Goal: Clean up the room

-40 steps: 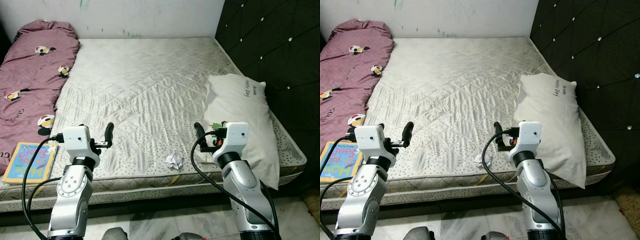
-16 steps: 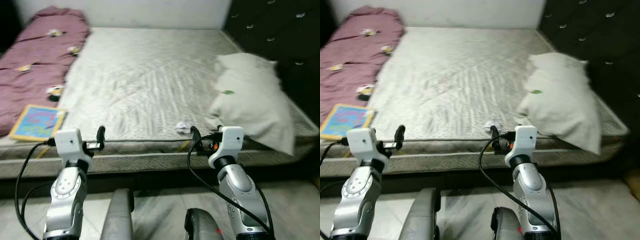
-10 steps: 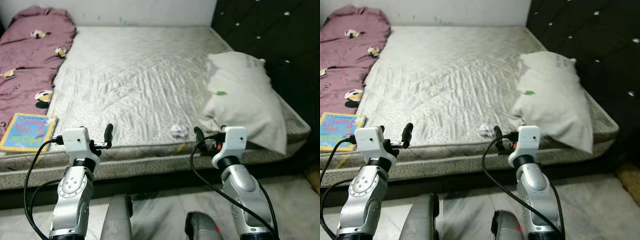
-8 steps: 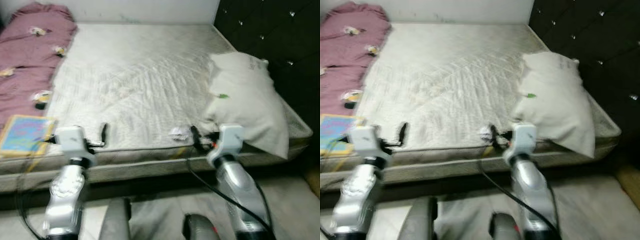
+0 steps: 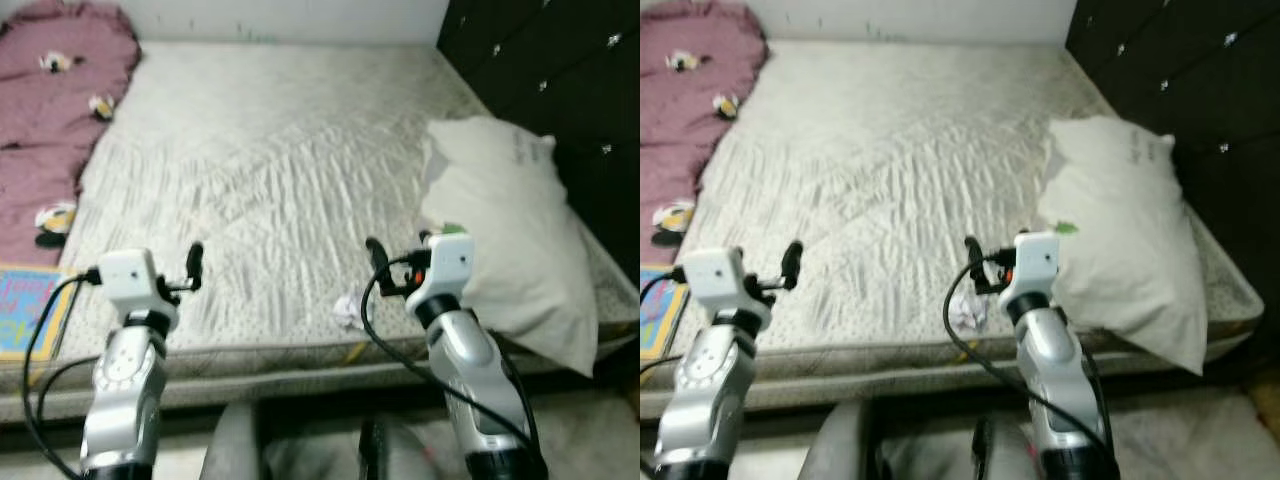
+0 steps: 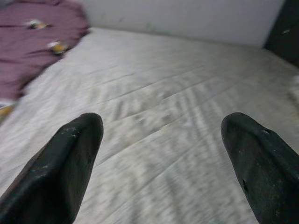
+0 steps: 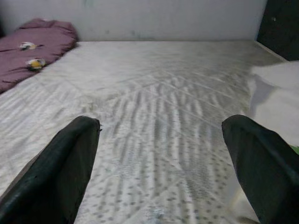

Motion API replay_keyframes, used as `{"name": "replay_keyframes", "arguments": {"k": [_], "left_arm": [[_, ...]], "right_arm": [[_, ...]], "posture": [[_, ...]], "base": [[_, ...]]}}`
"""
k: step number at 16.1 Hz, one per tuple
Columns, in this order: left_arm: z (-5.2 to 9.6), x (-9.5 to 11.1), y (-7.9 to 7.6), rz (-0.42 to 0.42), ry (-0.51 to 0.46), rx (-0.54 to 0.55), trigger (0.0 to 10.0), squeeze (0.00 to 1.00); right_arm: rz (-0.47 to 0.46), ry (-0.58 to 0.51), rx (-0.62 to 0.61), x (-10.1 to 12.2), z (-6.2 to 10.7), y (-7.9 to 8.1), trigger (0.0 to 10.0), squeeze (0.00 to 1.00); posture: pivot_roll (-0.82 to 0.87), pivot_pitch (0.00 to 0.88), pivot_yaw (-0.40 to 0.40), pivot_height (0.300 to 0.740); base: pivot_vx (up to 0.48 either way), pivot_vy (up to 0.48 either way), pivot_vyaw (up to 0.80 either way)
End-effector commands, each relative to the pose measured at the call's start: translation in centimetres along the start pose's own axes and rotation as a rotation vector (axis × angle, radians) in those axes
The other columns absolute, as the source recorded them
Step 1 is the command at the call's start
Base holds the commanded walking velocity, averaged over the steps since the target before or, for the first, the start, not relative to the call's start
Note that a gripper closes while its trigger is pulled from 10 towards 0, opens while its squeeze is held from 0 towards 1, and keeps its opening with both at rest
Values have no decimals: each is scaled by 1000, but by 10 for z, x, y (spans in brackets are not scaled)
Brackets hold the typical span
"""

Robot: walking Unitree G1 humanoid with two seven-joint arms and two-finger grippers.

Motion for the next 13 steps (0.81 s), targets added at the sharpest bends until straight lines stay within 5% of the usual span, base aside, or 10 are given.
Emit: {"name": "replay_keyframes", "arguments": {"k": [1,13], "left_arm": [[0,-1,-9,9,10,-17,10000,0],[15,5,3,-71,11,13,10000,0]], "right_arm": [[13,32,-41,-5,5,-16,10000,0],[-53,117,8,-18,5,1,10000,0]], "posture": [[3,0,-25,626],[49,0,-48,557]], "base": [[0,0,0],[0,0,0]]}}
Point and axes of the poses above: a point about 5 cm out from each wrist's last joint towards the gripper, its own z axis pointing back from the gripper into the wrist, its own x axis along the axis of the wrist's last joint, y = z × x, the point moved 5 cm from there along -z, pointing out of the wrist towards the gripper, and after that the axes turned 14 degrees about -z, right-handed, at the moved point
